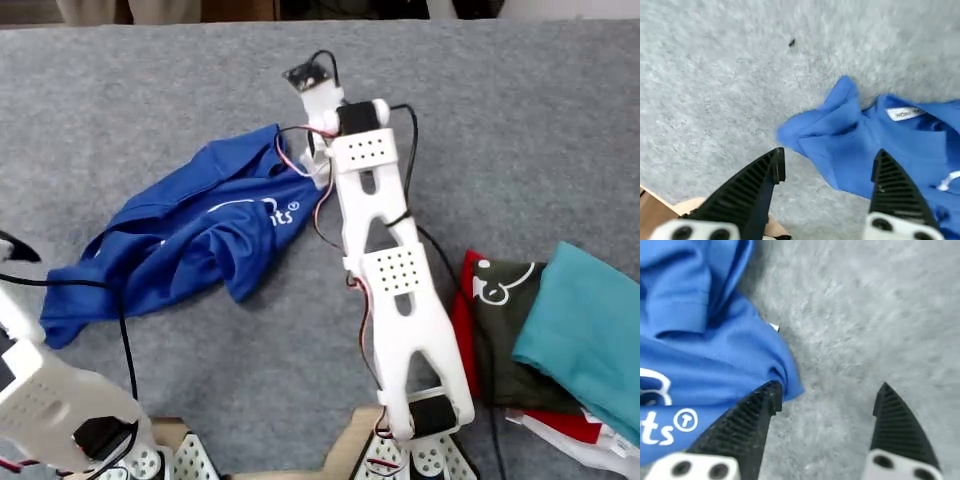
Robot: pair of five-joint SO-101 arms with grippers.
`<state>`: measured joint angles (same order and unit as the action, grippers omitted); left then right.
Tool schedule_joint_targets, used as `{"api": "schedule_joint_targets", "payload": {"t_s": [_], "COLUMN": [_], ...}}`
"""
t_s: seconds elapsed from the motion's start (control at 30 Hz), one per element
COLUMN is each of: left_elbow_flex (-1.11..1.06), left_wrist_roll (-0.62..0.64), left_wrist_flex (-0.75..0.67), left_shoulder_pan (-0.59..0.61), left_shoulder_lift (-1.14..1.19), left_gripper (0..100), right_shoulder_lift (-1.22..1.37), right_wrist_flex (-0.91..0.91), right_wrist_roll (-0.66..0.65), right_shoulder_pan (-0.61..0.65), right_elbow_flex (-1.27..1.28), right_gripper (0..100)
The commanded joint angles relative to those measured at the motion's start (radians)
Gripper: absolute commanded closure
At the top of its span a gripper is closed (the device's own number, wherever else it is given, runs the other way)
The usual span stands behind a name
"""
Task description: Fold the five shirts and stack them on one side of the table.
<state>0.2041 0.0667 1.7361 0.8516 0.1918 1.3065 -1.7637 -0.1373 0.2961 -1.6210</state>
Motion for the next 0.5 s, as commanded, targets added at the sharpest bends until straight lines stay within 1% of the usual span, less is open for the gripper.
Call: {"api": "schedule_joint_targets", "payload": {"t_s": [0.0,0.17,0.27,0.37,0.47], "left_elbow_flex": [0.051,0.006,0.018,0.034,0.031], "left_wrist_roll": [0.041,0.140,0.201,0.302,0.388], "left_wrist_flex": [0.026,0.025,0.015,-0.071,-0.160], "left_shoulder_pan": [-0.158,-0.482,-0.680,-0.852,-0.973], "left_shoulder_lift": [-0.056,-0.048,-0.045,-0.042,-0.008], "left_gripper": [71,71,71,70,70], "right_shoulder_lift": [-0.157,-0.251,-0.274,-0.275,-0.274], "right_wrist_flex": [-0.023,-0.023,-0.023,-0.023,-0.023], "right_wrist_roll": [0.000,0.002,0.002,0.002,0.002], "right_shoulder_pan": [-0.019,-0.045,-0.073,-0.116,-0.163], "right_elbow_flex": [-0.045,-0.045,-0.044,-0.044,-0.044], "right_gripper": [69.5,69.5,69.5,69.5,69.5]}}
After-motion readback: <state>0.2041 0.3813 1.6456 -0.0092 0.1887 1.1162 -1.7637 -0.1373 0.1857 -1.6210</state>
